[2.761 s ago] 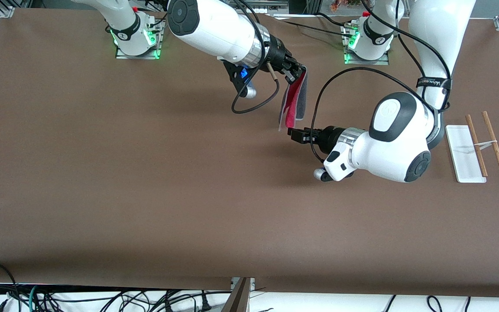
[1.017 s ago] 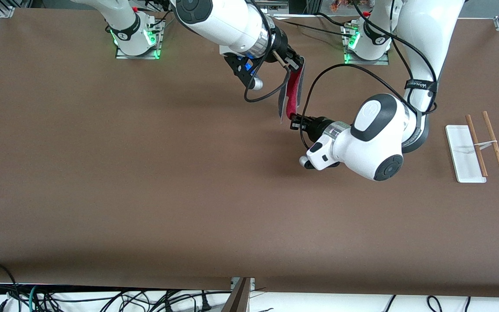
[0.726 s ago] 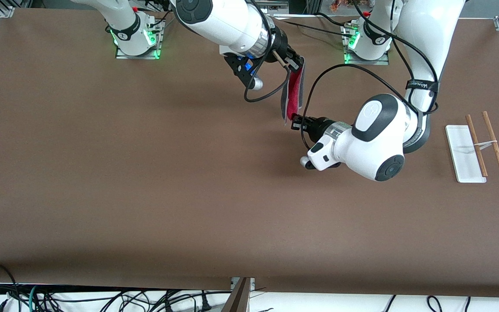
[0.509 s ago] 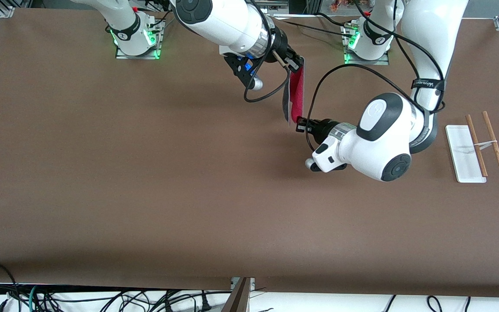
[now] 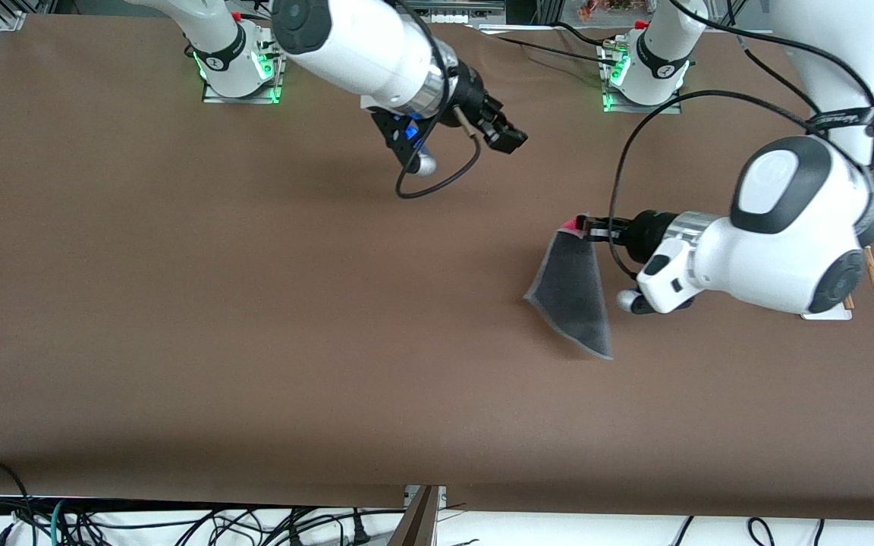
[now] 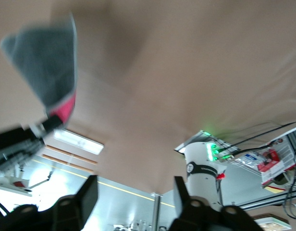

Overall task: Pass towel and hang on rack
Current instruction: 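Open the right gripper while the left gripper pulls the towel away, then carry the towel with the left gripper over the wooden rack, then lower the towel onto the rack dowels with the left gripper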

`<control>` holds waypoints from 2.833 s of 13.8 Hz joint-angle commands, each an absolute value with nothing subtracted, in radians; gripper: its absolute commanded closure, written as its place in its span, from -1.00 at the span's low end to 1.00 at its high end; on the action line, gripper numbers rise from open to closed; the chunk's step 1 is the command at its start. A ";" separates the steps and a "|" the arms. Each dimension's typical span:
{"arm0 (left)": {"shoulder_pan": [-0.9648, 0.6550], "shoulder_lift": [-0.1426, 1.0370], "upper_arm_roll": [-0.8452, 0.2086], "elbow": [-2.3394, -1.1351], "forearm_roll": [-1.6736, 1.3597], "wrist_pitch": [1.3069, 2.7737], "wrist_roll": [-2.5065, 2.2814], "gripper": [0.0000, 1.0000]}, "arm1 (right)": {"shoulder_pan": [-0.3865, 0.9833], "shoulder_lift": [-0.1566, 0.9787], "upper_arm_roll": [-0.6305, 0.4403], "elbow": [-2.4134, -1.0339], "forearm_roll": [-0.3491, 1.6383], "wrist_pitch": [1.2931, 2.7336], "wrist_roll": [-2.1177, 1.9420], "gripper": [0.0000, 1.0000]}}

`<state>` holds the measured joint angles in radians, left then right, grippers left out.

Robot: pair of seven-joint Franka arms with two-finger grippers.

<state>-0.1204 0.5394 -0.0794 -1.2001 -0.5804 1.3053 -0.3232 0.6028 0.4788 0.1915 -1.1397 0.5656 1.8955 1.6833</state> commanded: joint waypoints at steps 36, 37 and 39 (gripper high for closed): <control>0.767 0.693 -0.078 -1.112 0.087 1.673 1.391 1.00 | 0.181 0.066 -0.058 -1.533 -0.050 1.497 0.031 -0.99; 0.775 0.710 -0.078 -1.120 0.087 1.687 1.391 1.00 | 0.183 0.067 -0.058 -1.529 -0.072 1.503 0.035 -0.99; 0.772 0.710 -0.078 -1.149 0.087 1.689 1.390 1.00 | 0.184 0.067 -0.057 -1.526 -0.069 1.503 0.050 -0.99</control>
<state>0.7699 0.7108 -0.0656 -1.1313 0.0544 1.6729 1.3666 0.1847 0.0813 -0.0656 -1.5283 -0.0522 1.4994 0.0371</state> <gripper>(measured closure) 0.987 0.000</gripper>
